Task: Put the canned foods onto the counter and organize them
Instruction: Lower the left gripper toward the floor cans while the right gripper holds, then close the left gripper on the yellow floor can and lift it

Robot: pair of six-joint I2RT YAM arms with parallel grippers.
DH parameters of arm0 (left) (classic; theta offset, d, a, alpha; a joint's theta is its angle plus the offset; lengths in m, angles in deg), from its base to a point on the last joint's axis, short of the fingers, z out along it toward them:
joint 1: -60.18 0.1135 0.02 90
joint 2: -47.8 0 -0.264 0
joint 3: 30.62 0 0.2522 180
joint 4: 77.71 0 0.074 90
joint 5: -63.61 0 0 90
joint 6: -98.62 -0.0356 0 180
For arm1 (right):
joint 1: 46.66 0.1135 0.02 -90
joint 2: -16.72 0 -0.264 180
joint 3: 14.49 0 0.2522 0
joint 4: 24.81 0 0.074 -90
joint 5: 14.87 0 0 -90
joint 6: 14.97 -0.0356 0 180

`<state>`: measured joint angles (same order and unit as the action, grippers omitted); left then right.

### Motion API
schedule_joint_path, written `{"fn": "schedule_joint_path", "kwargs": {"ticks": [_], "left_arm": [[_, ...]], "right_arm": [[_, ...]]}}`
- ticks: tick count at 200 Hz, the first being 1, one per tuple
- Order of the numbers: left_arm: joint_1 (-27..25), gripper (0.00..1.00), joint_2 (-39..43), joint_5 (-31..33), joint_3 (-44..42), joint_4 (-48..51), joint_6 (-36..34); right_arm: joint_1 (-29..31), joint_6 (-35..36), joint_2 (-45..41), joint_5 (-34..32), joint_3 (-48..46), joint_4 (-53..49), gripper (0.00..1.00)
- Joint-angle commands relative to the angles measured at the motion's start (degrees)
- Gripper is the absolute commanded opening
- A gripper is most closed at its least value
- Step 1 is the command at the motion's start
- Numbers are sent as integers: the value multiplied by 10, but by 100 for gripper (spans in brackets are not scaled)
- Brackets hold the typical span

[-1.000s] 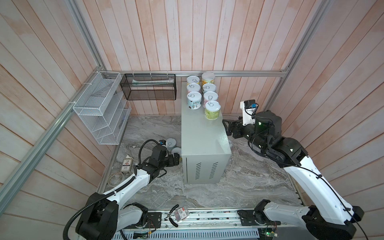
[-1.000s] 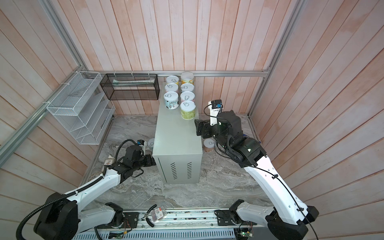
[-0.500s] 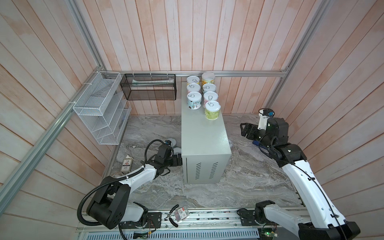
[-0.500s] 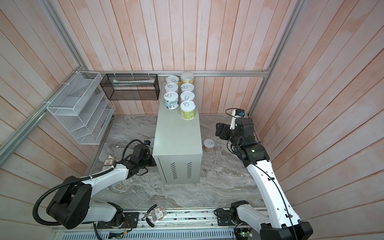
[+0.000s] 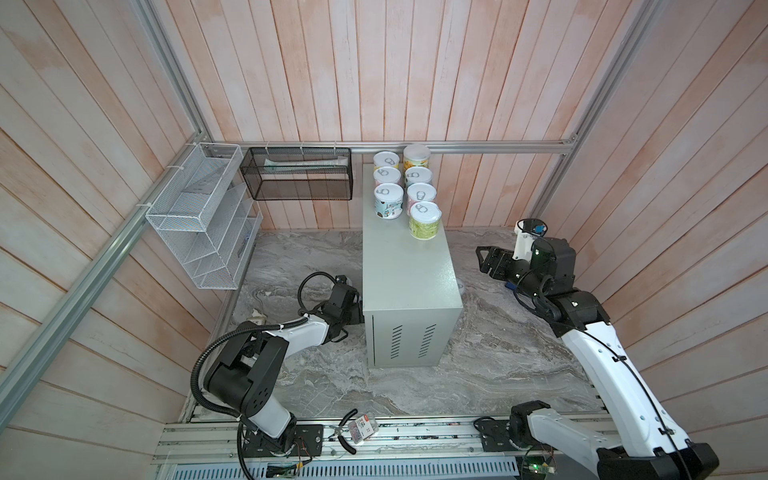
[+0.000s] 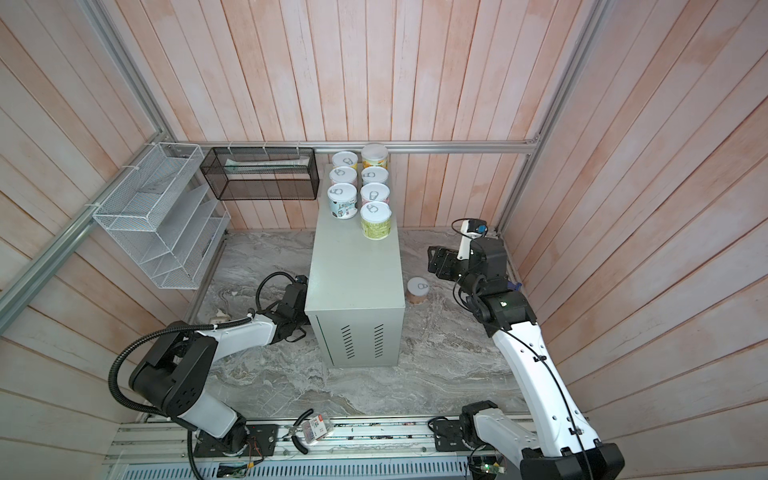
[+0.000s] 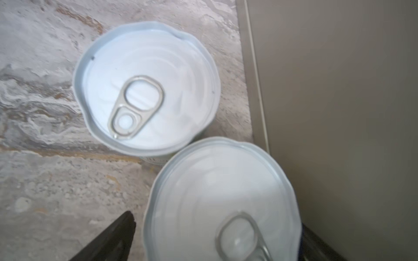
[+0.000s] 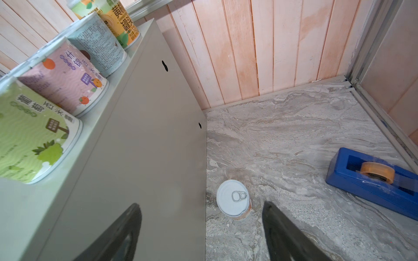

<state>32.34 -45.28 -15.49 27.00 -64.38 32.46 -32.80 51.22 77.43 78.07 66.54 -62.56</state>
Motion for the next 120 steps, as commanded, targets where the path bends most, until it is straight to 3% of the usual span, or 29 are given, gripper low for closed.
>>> {"fn": "schedule_joint_path", "kwargs": {"ticks": [1, 57, 120], "left_arm": [[-13, 99, -9, 27, 13, -15, 20], [-10, 97, -9, 62, 3, -2, 36], [-9, 95, -43, 48, 30, -21, 30]], "right_arm": [[-2, -2, -8, 8, -1, 11, 82], [-2, -2, -9, 4, -9, 18, 81], [-2, 0, -9, 0, -20, 25, 81]]}}
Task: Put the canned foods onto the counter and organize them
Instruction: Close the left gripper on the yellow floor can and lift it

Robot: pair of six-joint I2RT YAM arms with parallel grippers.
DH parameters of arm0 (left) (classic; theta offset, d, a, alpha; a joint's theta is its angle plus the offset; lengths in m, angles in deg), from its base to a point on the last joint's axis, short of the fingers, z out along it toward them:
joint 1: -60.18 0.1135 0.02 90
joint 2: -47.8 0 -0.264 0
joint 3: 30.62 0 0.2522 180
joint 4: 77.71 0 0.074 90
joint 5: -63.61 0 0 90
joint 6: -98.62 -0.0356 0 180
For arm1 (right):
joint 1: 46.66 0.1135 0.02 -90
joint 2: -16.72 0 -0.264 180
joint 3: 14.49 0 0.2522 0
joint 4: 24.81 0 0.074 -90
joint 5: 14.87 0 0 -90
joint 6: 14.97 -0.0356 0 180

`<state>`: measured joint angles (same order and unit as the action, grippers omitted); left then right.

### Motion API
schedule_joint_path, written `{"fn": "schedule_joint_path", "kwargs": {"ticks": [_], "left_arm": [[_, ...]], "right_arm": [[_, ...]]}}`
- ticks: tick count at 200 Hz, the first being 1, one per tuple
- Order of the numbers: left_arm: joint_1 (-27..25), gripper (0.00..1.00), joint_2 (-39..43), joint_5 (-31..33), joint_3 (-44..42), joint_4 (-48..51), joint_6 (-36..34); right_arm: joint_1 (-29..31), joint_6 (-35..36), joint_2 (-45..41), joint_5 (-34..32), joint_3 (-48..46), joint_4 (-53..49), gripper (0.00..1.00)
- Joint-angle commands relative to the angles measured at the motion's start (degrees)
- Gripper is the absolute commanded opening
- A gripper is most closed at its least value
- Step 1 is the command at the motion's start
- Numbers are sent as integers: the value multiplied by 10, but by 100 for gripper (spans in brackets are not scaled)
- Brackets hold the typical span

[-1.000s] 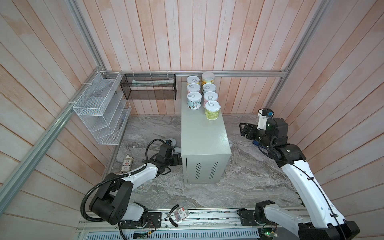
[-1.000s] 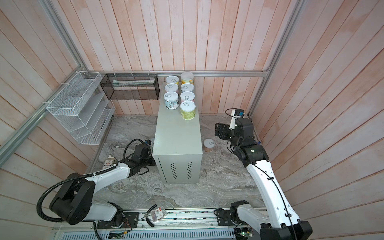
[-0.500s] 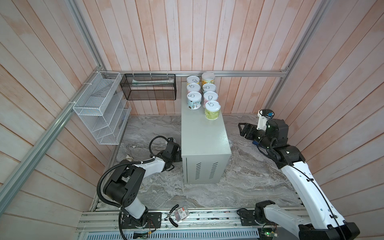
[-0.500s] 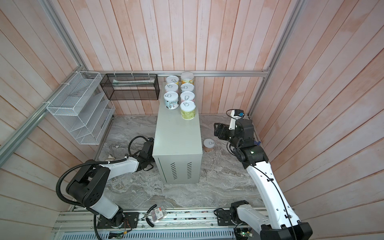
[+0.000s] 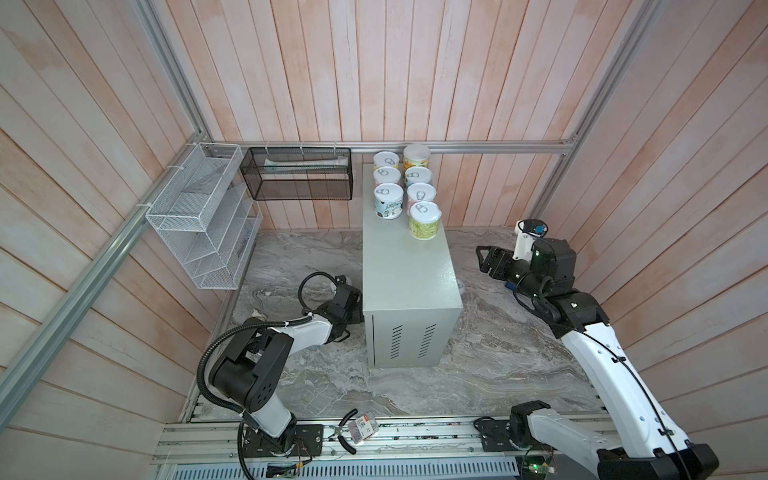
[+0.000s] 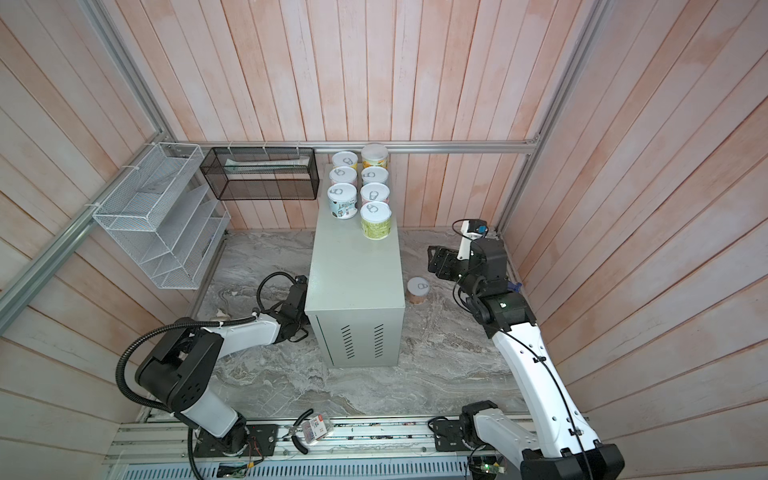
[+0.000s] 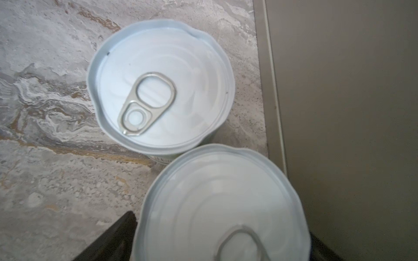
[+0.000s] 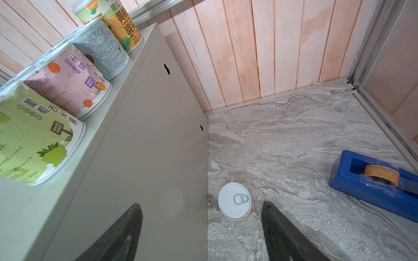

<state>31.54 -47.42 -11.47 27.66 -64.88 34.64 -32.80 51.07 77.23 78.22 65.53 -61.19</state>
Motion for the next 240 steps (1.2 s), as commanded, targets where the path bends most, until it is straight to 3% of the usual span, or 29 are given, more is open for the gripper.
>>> {"fn": "schedule_joint_path", "kwargs": {"ticks": [1, 49, 104, 135, 154, 161, 202, 240], "left_arm": [[-1, 95, -22, 8, 24, -16, 8], [-1, 87, -28, 2, 28, -23, 4], [-1, 57, 8, -2, -4, -17, -2], [-1, 45, 71, 5, -21, 26, -4], [-1, 26, 128, -11, -27, 66, -14], [-2, 0, 151, -17, -27, 84, -18], [-2, 0, 285, -28, -7, 215, -22], [-3, 0, 361, -43, 85, 361, -38]], "right_arm": [[-2, 1, -7, -1, -10, 11, 81], [-2, 2, -9, 0, -18, 12, 80], [-2, 2, -5, 8, -27, 22, 80], [-2, 1, -4, 17, -33, 29, 80], [-2, 0, -3, 19, -37, 31, 80], [-2, 1, -3, 20, -38, 32, 80], [-2, -2, -12, 17, -61, 42, 80], [-3, 4, -21, 1, -70, 38, 80]]}}
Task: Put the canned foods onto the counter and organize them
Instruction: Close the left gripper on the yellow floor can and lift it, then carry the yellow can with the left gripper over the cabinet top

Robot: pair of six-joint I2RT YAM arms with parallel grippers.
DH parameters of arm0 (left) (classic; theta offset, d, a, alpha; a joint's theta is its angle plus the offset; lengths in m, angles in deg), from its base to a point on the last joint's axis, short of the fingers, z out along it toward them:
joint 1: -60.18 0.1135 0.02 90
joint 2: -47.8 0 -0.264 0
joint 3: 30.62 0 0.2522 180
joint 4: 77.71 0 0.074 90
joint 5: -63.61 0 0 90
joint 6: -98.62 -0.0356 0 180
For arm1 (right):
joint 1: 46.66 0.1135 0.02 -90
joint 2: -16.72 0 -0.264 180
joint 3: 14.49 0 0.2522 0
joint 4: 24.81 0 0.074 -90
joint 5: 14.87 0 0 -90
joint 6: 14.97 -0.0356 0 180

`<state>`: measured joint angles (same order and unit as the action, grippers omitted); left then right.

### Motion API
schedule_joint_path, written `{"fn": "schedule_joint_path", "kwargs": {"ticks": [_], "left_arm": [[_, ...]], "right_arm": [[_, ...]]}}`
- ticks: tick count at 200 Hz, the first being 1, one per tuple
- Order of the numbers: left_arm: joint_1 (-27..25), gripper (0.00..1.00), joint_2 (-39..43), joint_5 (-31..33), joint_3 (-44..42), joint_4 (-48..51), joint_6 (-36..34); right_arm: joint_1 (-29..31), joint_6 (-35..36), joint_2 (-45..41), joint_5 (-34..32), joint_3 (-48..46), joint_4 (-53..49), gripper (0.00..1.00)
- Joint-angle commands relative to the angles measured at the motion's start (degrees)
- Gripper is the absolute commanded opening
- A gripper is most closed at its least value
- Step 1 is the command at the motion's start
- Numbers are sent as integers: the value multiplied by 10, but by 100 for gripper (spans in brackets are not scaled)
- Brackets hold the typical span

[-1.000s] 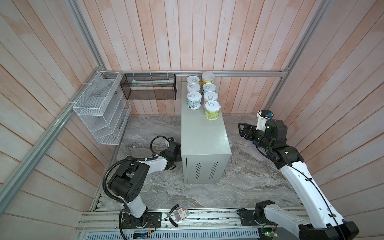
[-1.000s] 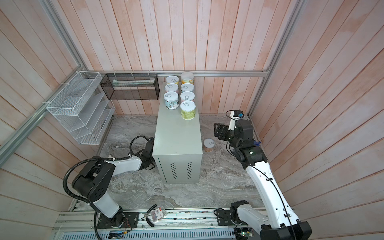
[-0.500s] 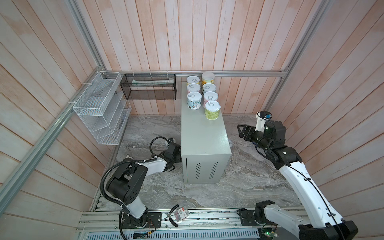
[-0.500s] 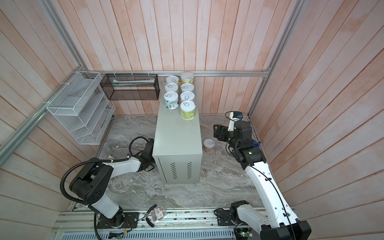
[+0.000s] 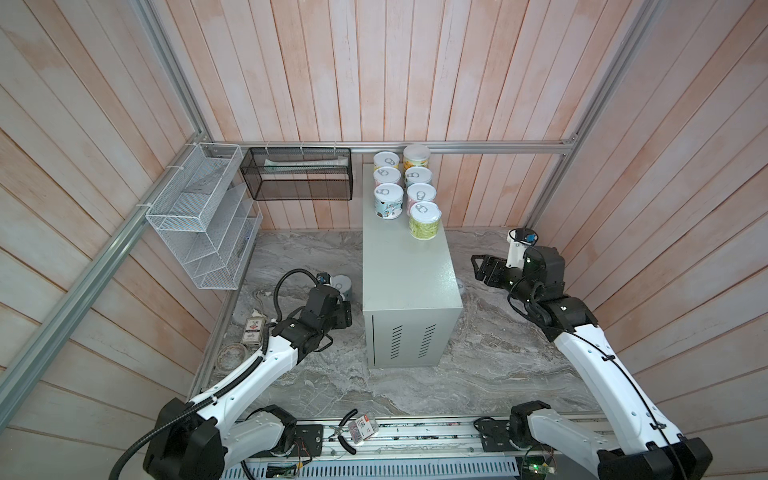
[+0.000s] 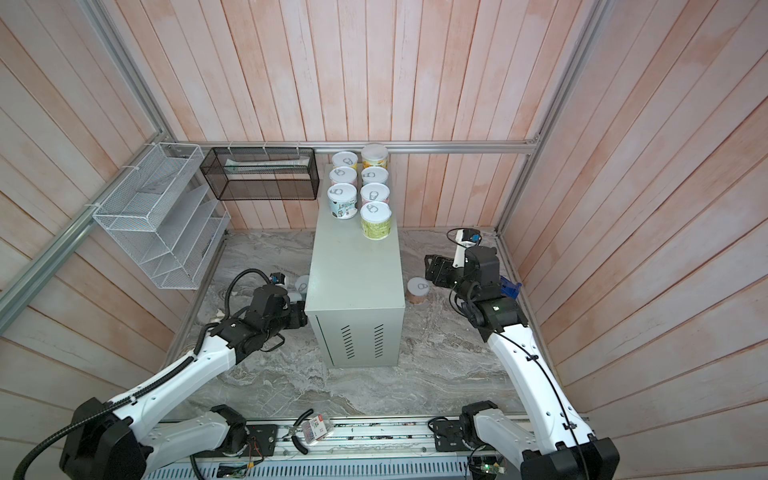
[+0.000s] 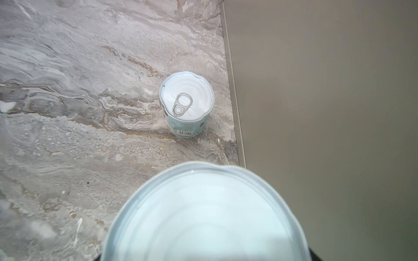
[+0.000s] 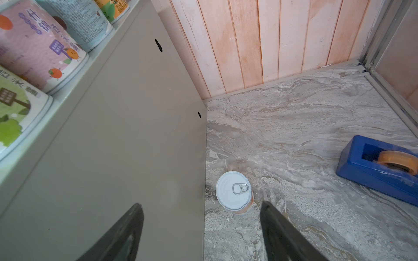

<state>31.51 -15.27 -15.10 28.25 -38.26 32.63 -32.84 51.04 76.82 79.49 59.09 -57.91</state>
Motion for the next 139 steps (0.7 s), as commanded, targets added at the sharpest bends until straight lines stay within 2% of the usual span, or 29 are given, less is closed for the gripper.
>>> {"fn": "schedule_joint_path", "kwargs": {"ticks": [1, 57, 139], "left_arm": [[-2, 0, 40, -7, 82, 99, -18], [-2, 0, 9, -10, 314, 263, -74], [-19, 0, -114, -48, 567, 311, -141]], "right_arm": [[-3, 4, -17, -12, -6, 5, 80], [-8, 13, -18, -22, -11, 4, 80], [-9, 4, -26, -3, -18, 20, 80]]}}
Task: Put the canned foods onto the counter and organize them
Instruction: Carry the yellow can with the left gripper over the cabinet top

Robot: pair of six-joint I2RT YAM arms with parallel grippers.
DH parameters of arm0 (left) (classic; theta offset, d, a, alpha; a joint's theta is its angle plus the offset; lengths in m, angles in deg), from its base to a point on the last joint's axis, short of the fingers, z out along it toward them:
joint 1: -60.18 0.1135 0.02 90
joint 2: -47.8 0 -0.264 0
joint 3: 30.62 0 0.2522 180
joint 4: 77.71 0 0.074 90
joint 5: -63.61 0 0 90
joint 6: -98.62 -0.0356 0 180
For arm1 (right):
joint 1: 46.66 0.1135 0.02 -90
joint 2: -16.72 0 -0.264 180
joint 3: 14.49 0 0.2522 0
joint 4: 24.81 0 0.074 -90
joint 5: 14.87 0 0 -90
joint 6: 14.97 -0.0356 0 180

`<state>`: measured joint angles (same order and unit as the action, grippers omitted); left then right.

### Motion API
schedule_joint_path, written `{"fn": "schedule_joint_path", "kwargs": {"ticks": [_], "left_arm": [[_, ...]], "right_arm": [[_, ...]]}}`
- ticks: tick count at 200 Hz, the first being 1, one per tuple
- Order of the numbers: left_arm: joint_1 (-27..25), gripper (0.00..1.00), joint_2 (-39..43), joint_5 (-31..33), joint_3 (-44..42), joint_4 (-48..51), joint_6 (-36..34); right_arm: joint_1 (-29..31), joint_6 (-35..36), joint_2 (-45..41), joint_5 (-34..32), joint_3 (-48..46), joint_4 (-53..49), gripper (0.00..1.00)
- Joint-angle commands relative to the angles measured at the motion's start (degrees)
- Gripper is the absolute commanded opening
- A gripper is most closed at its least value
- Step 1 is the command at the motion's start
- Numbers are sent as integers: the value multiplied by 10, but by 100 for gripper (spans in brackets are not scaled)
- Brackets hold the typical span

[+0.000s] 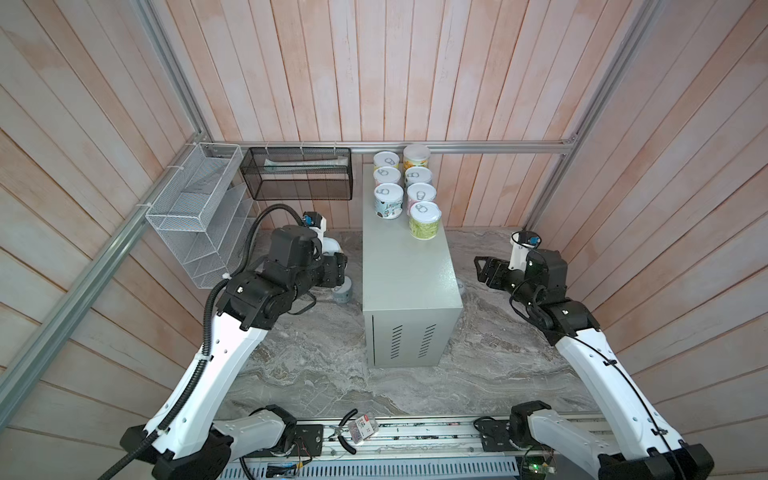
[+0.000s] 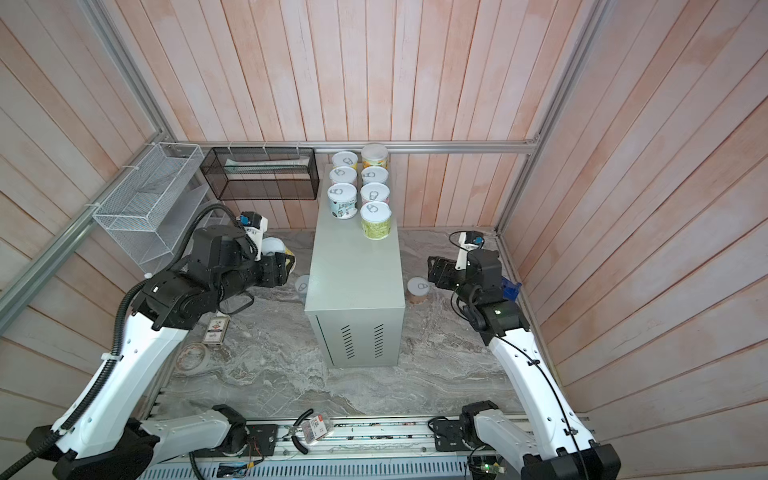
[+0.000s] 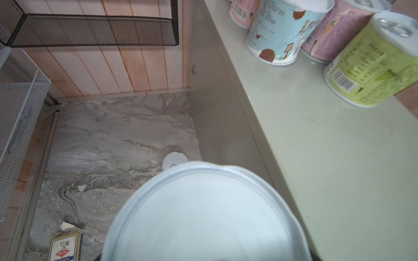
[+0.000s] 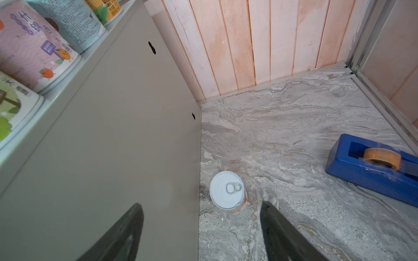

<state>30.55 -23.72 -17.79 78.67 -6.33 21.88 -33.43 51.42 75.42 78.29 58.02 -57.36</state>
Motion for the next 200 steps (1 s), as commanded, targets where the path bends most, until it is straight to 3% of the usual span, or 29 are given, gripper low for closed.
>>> {"fn": "schedule_joint_path", "kwargs": {"ticks": [1, 56, 136, 165, 194, 200], "left_arm": [[-9, 0, -31, -22, 65, -8, -34], [-45, 0, -126, -6, 176, -6, -62], [-89, 0, -317, 20, 427, 86, -112], [-93, 0, -335, 15, 438, 91, -113], [-97, 0, -322, 9, 390, 71, -111], [-97, 8, -317, 8, 378, 65, -111]], "right_arm": [[-3, -1, -13, 9, -8, 15, 80], [-3, -2, -34, 5, -25, 21, 80], [-3, 2, -51, 5, -29, 16, 81], [-3, -3, -50, 9, -31, 22, 81], [-3, -16, -44, 32, -35, 33, 80], [-3, -18, -44, 39, -38, 36, 80]]}}
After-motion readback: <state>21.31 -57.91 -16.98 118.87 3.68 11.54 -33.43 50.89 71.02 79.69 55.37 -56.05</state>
